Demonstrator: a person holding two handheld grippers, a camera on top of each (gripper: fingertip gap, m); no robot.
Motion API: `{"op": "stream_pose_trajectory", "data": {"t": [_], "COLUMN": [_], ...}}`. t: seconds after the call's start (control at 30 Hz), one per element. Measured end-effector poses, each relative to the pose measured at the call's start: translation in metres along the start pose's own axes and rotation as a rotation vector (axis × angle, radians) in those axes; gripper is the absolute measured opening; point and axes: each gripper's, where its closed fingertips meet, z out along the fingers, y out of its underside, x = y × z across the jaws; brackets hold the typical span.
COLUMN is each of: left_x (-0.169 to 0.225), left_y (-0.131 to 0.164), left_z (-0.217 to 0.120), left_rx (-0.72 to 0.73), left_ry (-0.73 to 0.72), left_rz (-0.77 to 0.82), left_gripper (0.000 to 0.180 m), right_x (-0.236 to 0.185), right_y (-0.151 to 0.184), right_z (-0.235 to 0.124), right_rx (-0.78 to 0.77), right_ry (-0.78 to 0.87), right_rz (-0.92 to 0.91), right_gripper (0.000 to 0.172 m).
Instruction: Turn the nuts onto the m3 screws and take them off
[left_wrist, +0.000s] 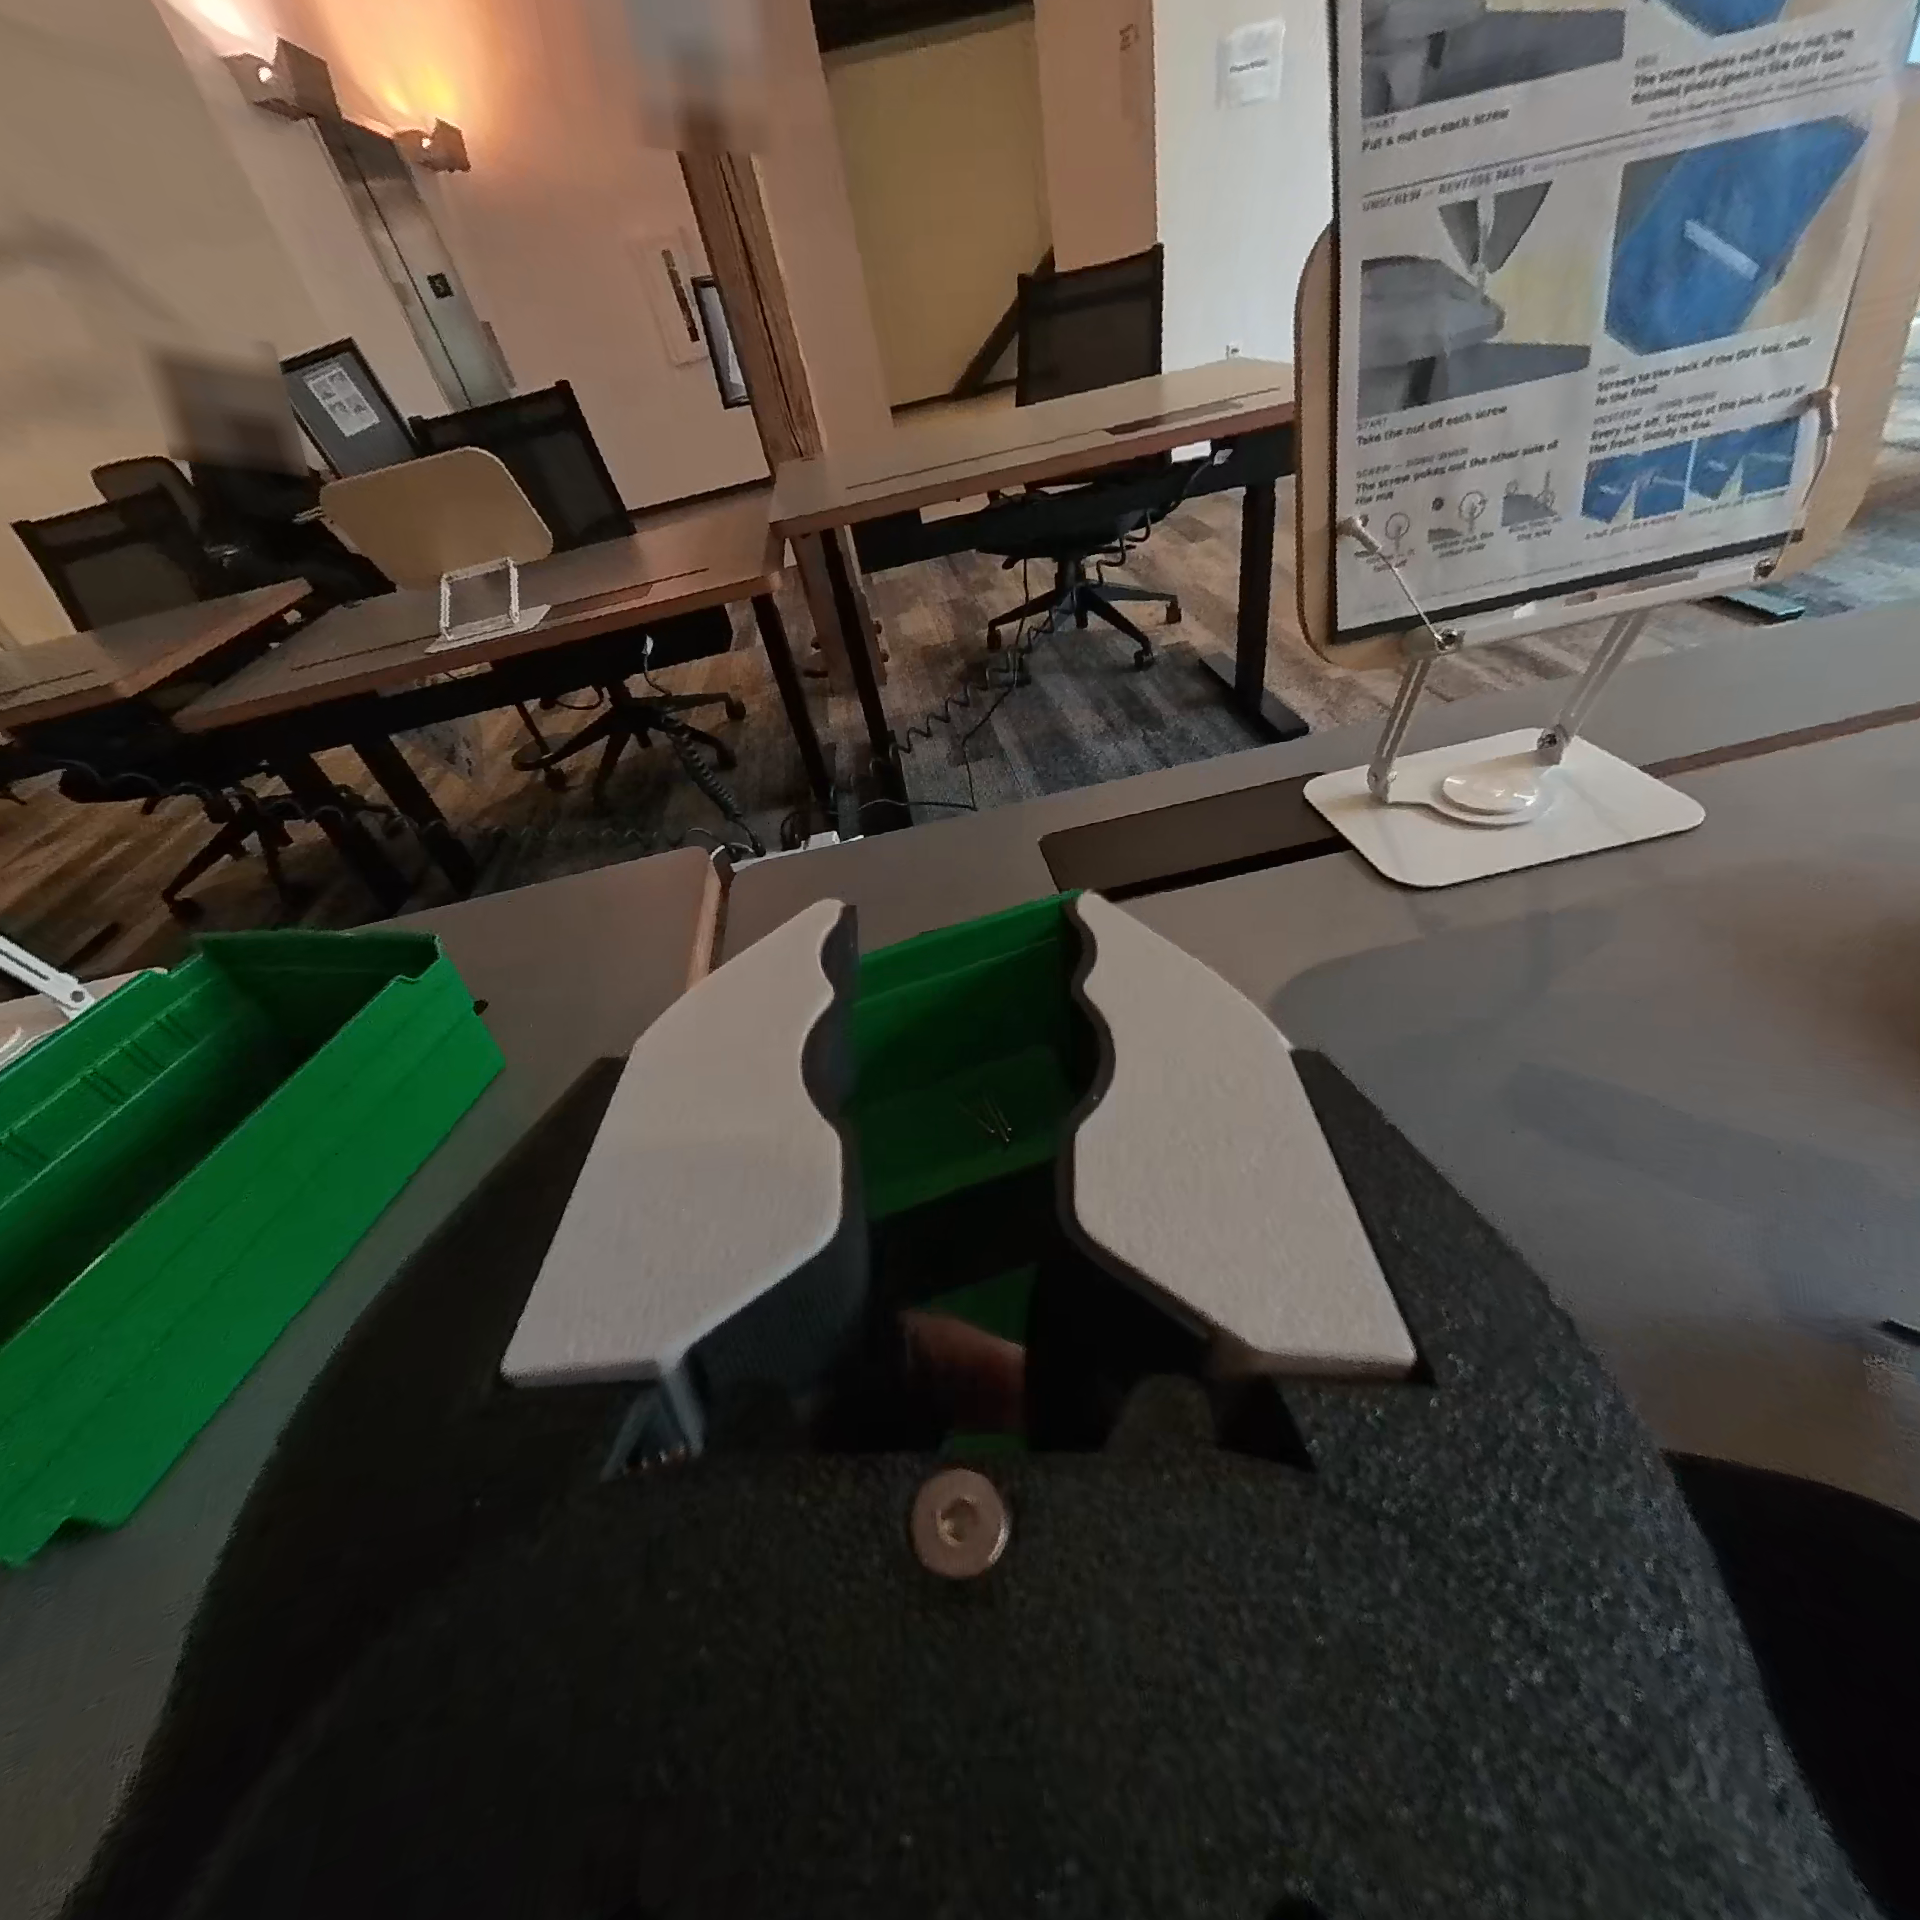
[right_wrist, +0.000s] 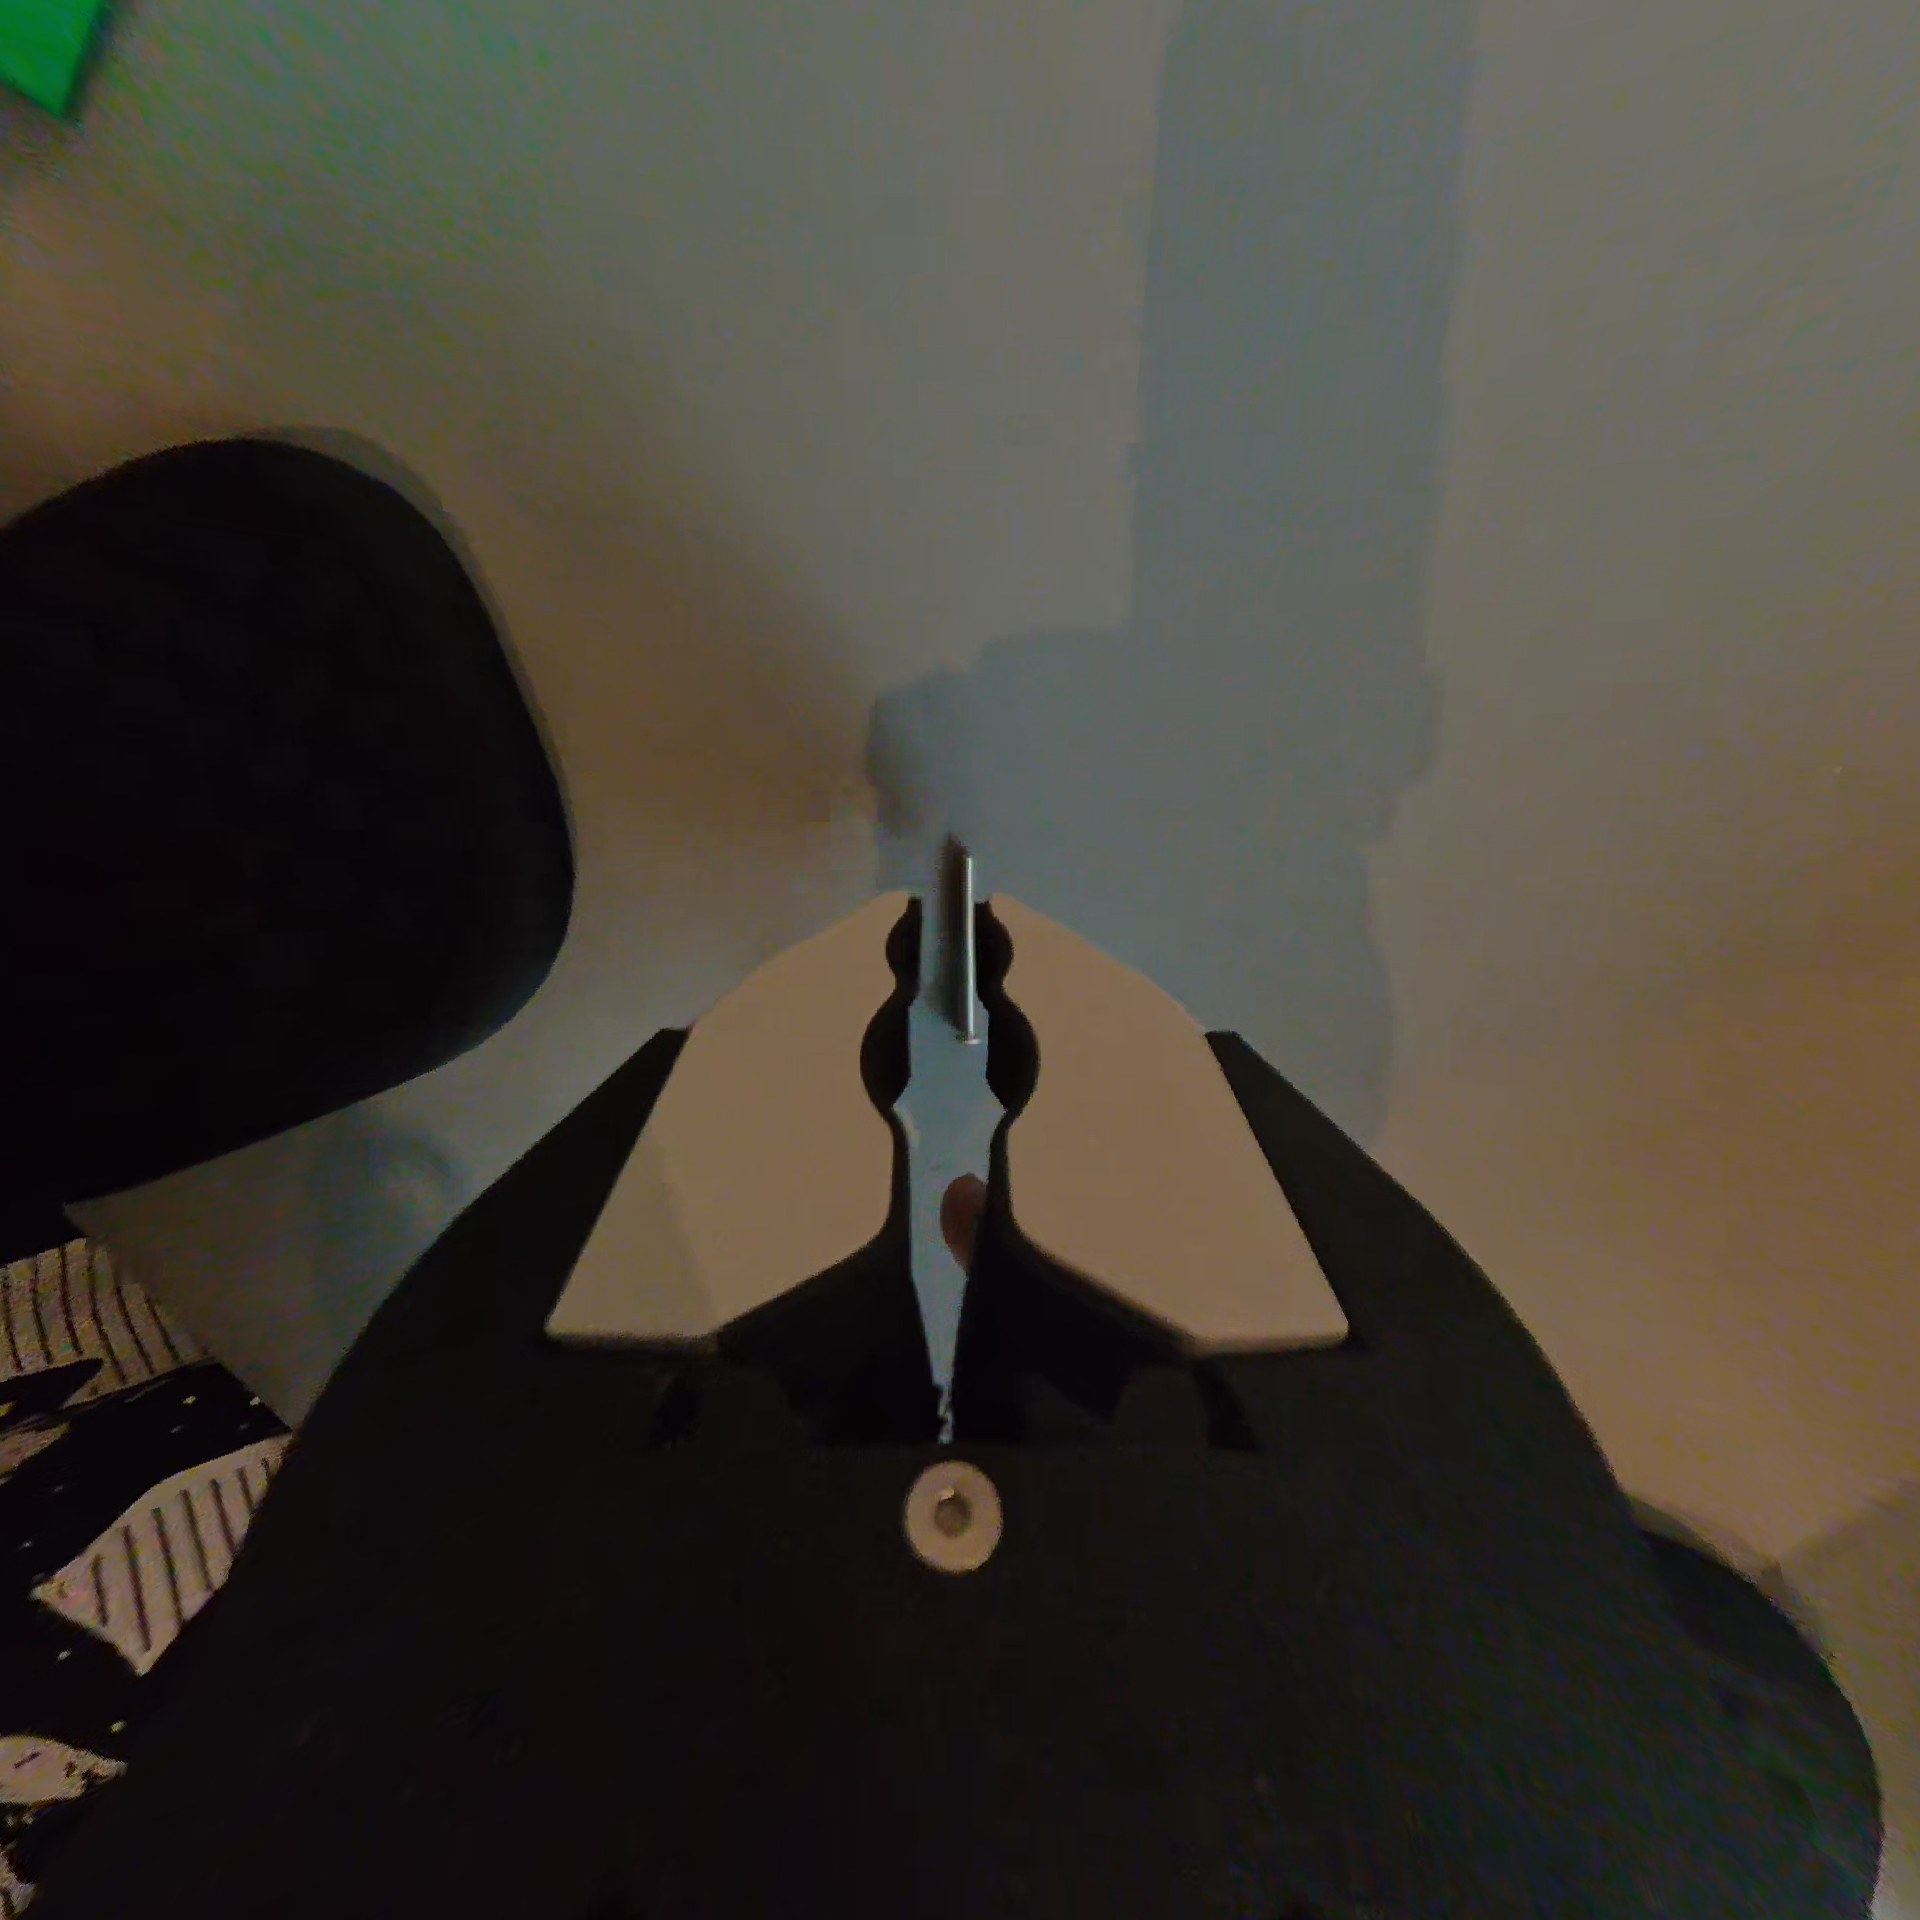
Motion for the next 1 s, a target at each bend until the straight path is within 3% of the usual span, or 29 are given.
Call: {"op": "stream_pose_trajectory", "data": {"t": [0.03, 0.2, 0.43, 0.57, 0.7, 0.83, 1.0], "left_x": [0.002, 0.006, 0.006, 0.015, 0.024, 0.03, 0.03], "left_y": [0.0, 0.0, 0.007, 0.011, 0.02, 0.058, 0.137], "left_z": [0.001, 0.004, 0.014, 0.022, 0.026, 0.023, 0.031], "left_rx": [-0.003, -0.019, -0.086, -0.133, -0.214, -0.411, -0.746], "left_ry": [0.004, 0.009, -0.01, 0.015, 0.072, 0.179, 0.361], "left_rz": [0.007, 0.024, 0.035, 0.048, 0.046, 0.155, 0.107], "left_gripper": [0.036, 0.036, 0.036, 0.036, 0.035, 0.027, 0.023], "right_x": [-0.001, -0.002, 0.01, 0.036, 0.074, 0.087, 0.085], "right_y": [-0.002, -0.02, -0.057, -0.06, -0.054, -0.052, -0.046], "right_z": [-0.003, -0.026, -0.093, -0.119, -0.118, -0.116, -0.112], "right_rx": [0.016, 0.173, 0.524, 0.638, 0.696, 0.775, 0.776], "right_ry": [-0.009, -0.044, -0.072, -0.08, -0.086, -0.132, -0.143], "right_rz": [-0.004, -0.058, -0.202, -0.307, -0.285, -0.224, -0.244], "right_gripper": [0.009, 0.021, 0.039, 0.042, 0.042, 0.041, 0.041]}}
